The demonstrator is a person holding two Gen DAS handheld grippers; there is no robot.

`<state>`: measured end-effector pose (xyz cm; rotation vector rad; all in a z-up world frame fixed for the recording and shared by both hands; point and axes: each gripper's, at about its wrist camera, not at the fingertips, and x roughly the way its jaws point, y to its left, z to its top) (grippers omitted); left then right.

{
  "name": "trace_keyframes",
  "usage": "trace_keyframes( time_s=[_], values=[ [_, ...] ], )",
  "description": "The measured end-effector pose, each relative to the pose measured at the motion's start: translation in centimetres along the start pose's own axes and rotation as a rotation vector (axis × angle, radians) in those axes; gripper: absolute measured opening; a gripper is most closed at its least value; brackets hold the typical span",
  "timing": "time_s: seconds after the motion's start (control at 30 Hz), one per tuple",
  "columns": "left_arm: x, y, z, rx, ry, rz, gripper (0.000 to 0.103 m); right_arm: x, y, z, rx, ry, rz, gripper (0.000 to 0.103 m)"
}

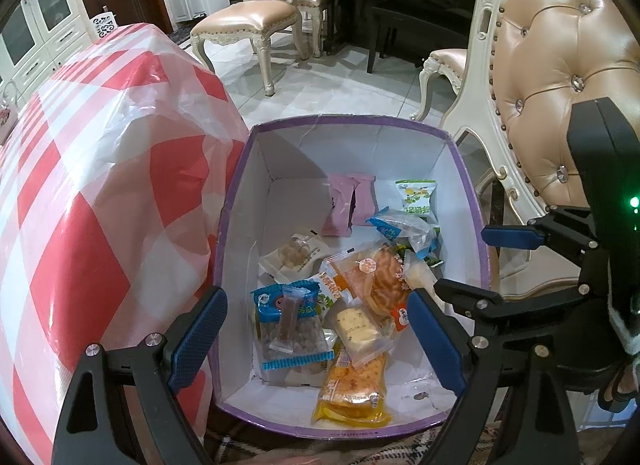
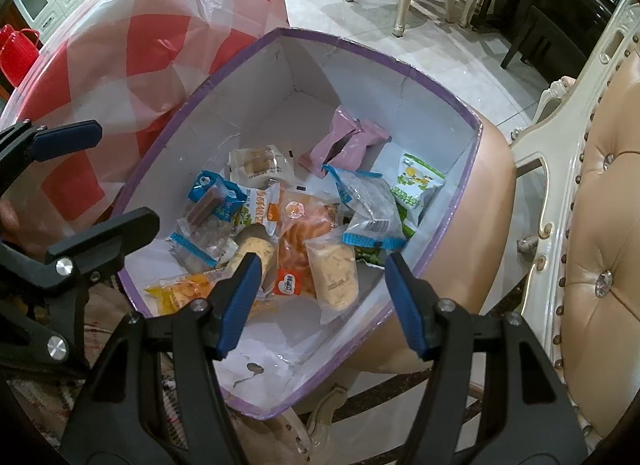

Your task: Organize snacks

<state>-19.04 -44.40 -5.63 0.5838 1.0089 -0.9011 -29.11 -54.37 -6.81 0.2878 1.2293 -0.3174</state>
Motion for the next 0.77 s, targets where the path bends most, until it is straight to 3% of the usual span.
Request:
trace_keyframes(
  time_s=[0.77],
  values=[
    [0.12, -0.14, 0.16, -0.009, 0.001, 0.008, 0.092, 0.48, -0.46, 0.01, 0.031, 0.009, -0.016, 0.07]
  ],
)
